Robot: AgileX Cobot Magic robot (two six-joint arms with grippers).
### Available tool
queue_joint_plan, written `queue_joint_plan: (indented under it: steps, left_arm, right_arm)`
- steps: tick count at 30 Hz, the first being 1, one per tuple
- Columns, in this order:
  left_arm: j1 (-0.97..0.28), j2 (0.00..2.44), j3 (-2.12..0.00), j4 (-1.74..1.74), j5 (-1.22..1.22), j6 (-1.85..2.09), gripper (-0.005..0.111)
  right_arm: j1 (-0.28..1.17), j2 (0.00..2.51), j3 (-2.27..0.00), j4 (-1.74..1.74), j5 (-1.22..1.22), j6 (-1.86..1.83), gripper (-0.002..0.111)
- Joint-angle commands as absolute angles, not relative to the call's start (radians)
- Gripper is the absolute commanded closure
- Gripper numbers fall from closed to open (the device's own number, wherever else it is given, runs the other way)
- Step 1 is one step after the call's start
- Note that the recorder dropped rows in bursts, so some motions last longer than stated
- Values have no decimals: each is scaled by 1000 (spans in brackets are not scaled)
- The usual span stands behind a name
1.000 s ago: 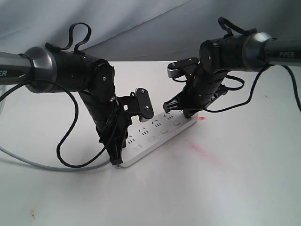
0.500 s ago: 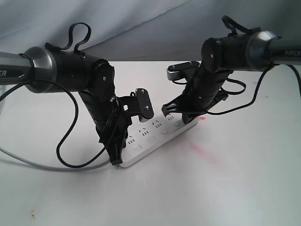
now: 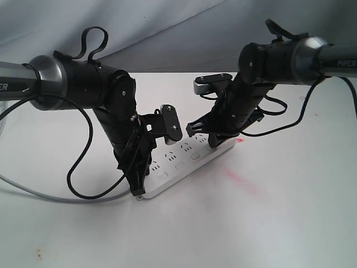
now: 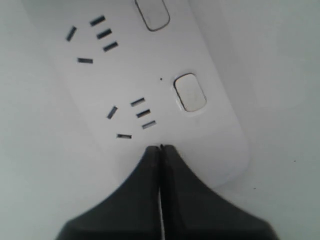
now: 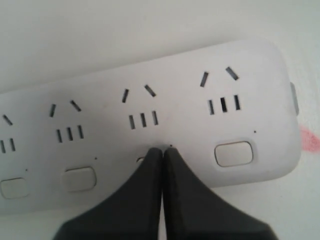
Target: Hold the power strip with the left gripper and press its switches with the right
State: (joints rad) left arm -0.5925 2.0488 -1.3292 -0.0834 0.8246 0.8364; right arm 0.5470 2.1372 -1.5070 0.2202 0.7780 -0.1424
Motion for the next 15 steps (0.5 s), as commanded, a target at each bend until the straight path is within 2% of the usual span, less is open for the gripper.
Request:
queue_joint_plan:
  steps: [1,15]
  left_arm:
    - [-598,2081,-1316,-92,859,831,107]
    - [-598,2081,-1316,-92,859,831,107]
  right_arm:
    - [550,2123,-1503,282,764,-203,108]
    - [550,2123,-1503,246,749,-203,108]
